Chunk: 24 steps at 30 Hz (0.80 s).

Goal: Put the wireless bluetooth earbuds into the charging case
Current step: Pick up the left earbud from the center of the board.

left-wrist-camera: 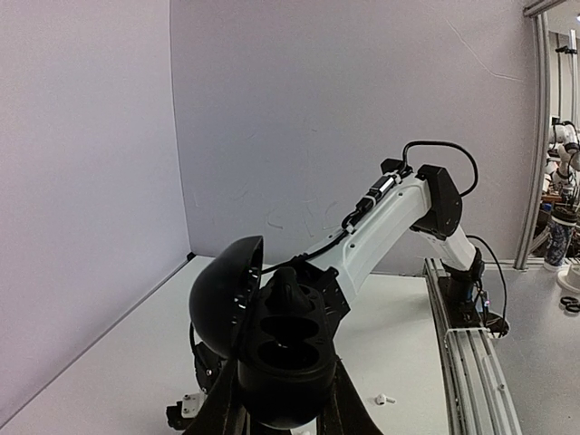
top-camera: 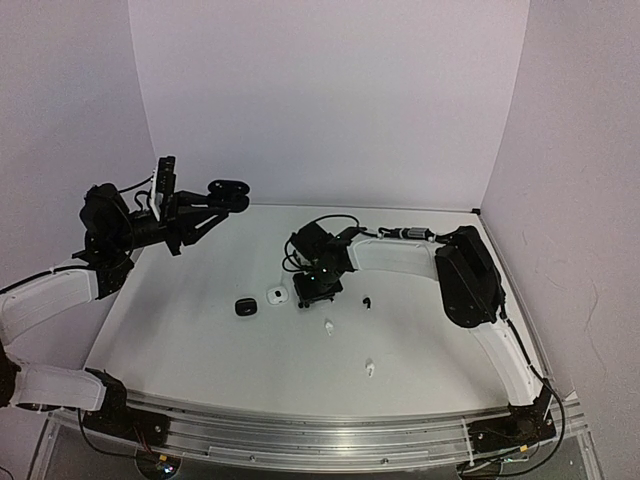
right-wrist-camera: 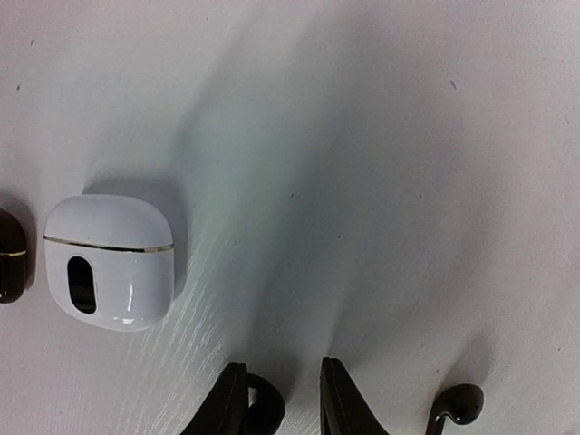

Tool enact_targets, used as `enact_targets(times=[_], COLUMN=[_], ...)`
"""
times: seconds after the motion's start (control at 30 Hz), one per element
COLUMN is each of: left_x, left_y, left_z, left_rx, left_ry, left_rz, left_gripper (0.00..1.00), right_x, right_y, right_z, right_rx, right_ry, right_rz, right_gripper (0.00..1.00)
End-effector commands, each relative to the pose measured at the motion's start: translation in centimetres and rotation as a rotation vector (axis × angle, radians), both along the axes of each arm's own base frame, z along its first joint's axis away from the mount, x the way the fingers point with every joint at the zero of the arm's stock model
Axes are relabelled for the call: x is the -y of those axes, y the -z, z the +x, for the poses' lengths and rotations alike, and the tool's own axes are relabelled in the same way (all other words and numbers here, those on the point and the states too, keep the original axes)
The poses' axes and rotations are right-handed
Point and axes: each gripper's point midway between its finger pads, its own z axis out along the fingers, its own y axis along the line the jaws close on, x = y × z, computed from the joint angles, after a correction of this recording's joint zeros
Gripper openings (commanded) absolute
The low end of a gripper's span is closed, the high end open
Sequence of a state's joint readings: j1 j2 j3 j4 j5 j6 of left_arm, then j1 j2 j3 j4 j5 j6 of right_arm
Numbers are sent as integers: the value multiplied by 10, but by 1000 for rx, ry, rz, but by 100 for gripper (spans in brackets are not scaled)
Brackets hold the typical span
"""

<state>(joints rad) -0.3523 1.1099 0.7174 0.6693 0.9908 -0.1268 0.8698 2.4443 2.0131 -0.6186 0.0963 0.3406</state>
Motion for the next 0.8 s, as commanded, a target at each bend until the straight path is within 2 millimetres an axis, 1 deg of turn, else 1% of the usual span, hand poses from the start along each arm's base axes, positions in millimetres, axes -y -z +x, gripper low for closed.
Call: enact_targets(times=[0.0, 0.2, 0.4, 0.5, 0.57, 0.77], left_x=[-3, -3, -3, -3, -2, -3], left_y=[-16, -15, -14, -14, -14, -14], left_z=[-1, 1, 2, 3, 3, 3], left_rx=[49, 48, 47, 46, 49, 49], left_ry=[-19, -23, -26, -26, -27, -30], left_rz=[-15, -10, -7, -5, -5, -4], left_gripper=[0, 0, 0, 0, 0, 0], right_x=[2, 4, 8, 8, 9, 13], right_y=[-5, -20, -29, -25, -21, -13], right_z=[-12, -23, -35, -43, -46, -44], right_rx=[-11, 0, -3, -21, -28, -8], right_ry=[-17, -17, -20, -34, -42, -60], right_rz=[-18, -14, -13, -16, -26, -62], right_gripper=[26, 22, 19, 17, 14, 10])
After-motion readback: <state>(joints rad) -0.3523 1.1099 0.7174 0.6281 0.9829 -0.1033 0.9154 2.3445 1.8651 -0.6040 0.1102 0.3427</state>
